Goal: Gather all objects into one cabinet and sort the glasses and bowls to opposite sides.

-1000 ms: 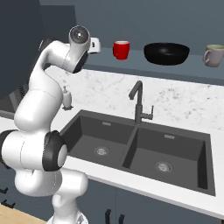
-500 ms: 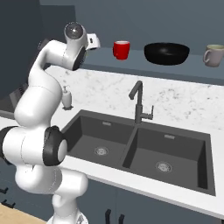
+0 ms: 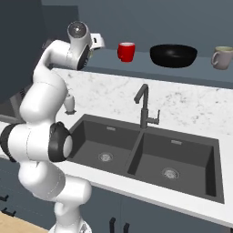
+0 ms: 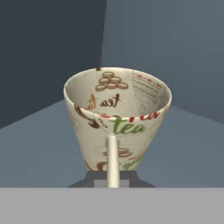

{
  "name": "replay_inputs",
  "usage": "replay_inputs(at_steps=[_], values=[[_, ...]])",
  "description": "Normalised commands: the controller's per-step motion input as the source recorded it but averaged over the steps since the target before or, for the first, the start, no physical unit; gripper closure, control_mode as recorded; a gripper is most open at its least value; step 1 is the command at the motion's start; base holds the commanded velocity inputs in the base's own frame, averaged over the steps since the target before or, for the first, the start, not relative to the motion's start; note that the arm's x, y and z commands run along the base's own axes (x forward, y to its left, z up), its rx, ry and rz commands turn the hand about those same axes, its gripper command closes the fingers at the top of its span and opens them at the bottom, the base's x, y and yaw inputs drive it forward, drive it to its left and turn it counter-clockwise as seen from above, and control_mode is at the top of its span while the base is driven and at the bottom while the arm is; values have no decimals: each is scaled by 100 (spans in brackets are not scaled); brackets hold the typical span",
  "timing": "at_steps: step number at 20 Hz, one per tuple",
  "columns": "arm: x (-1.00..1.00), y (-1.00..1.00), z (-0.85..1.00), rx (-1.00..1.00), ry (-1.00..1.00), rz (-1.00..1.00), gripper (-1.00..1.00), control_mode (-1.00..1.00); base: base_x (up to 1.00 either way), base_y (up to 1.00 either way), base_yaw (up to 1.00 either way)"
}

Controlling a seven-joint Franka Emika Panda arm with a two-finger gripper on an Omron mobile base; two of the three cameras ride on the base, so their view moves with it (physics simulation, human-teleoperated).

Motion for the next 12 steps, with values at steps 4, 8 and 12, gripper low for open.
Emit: replay_inputs(at_steps=[4,8,12], values=[[36,0,0,0,0,0,100,-100,0,0,0],[23,6,0,1,0,0,-100,-100,0,0,0],[5,0,0,2,0,0,-100,-100,0,0,0]])
